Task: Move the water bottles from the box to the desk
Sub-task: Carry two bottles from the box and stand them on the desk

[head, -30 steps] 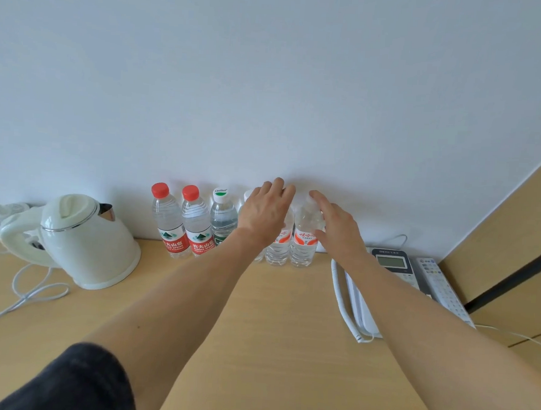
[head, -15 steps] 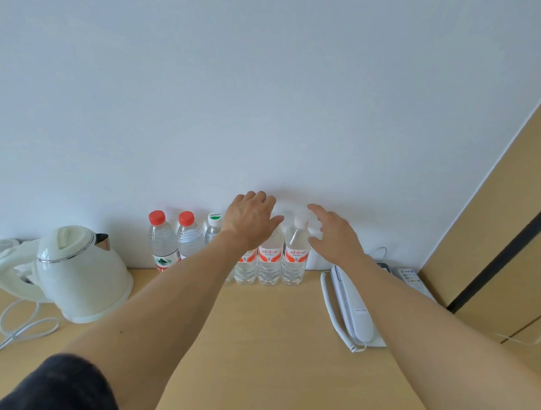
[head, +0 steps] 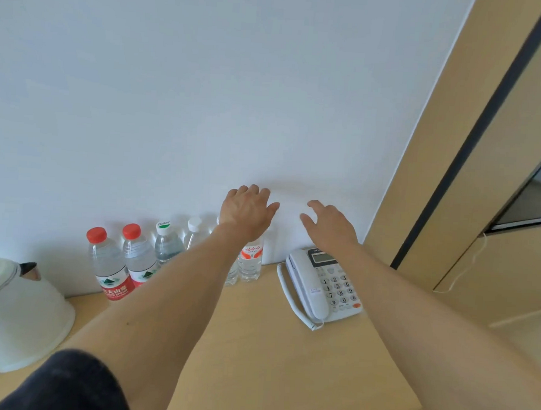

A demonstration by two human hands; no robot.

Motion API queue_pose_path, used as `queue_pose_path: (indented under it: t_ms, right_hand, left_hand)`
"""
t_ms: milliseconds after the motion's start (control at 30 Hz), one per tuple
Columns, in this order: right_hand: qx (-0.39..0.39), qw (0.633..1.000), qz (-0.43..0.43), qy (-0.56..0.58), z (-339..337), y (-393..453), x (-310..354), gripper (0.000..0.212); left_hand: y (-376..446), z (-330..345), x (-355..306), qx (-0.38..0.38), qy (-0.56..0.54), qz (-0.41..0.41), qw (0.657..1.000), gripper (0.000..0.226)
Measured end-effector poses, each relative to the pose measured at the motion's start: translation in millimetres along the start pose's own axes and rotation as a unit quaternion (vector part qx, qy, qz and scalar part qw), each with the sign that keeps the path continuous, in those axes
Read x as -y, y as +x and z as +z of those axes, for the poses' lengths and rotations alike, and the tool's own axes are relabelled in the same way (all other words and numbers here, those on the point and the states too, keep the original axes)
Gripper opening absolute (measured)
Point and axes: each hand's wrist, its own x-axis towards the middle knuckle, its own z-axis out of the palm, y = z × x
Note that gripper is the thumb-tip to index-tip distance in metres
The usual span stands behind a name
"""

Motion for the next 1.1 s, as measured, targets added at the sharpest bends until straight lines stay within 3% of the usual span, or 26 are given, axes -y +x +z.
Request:
queue_pose_path:
  t_ms: [300, 633, 1100]
  right_hand:
    - [-0.023, 0.996, 0.092, 0.001, -53, -59, -94, 0.05]
    - [-0.029, 0.967, 0.253, -0.025, -125, -210, -267, 0.051]
    - [-0.078, 0.87, 0.486, -0.032, -204, -483, -454, 0.054]
  left_hand:
    - [5, -1, -116, 0.015, 0.008, 0.101, 0.995, 0.048]
    - [-51, 7, -345, 0.072, -0.015, 0.247, 0.966, 0.043]
    - [-192, 18, -654, 0.135, -0.063, 0.425, 0.893, 0.05]
